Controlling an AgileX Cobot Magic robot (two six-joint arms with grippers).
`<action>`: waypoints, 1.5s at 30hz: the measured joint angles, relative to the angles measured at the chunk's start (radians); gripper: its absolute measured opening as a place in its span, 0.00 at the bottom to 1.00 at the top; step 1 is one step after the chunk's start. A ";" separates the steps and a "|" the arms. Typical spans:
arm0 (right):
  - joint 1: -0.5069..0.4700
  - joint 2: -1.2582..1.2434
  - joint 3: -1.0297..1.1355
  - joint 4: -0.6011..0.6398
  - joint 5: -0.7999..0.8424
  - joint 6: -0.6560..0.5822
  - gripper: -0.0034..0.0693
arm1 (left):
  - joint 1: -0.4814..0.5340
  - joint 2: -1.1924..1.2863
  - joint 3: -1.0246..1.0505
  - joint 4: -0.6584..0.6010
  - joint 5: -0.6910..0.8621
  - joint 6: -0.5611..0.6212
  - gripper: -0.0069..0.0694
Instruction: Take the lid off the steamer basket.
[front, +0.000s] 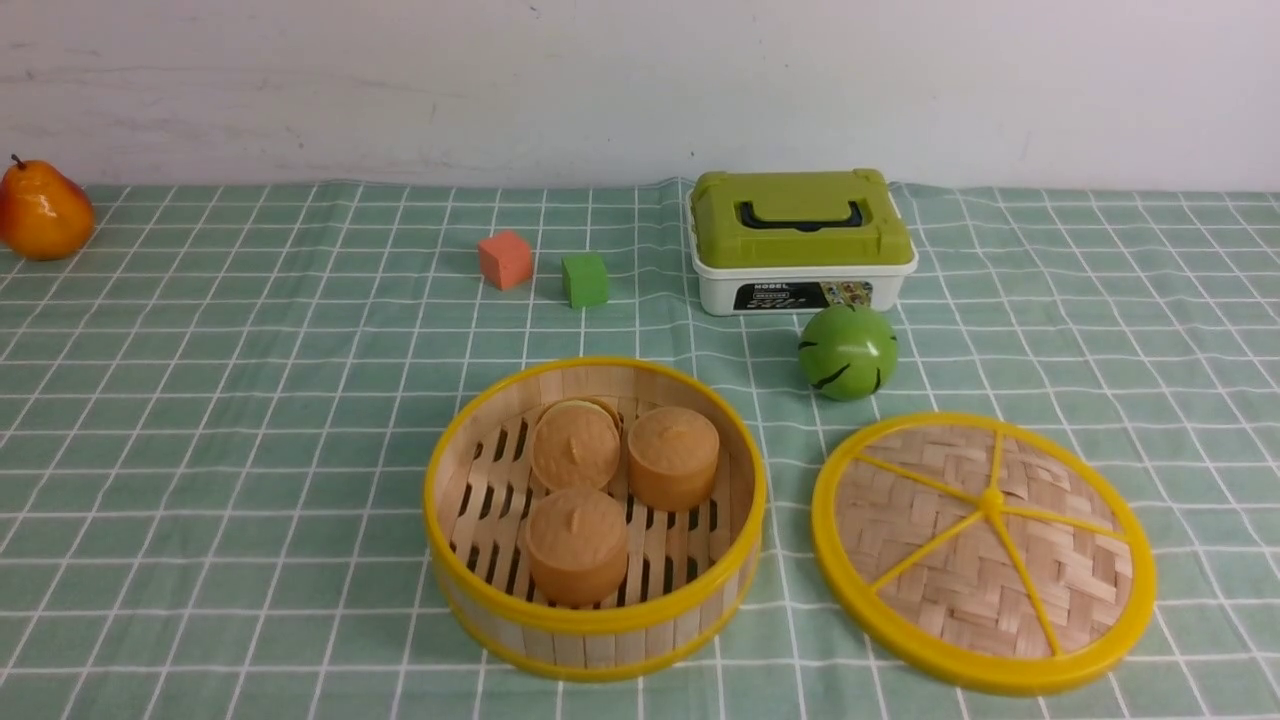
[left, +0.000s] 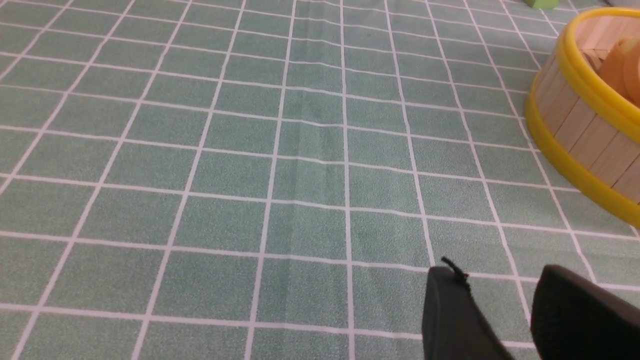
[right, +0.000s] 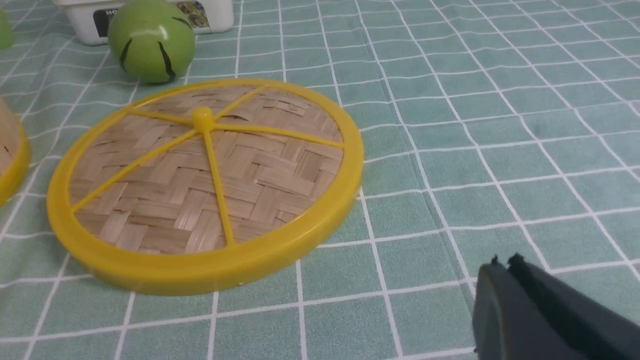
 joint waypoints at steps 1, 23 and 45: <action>-0.007 0.000 -0.001 0.000 0.003 0.000 0.01 | 0.000 0.000 0.000 0.000 0.000 0.000 0.40; 0.024 0.000 -0.002 -0.003 0.009 0.000 0.02 | 0.000 0.000 0.000 0.000 0.000 0.000 0.40; 0.024 0.000 -0.002 -0.003 0.009 0.001 0.06 | 0.000 0.000 0.000 0.000 -0.001 0.000 0.40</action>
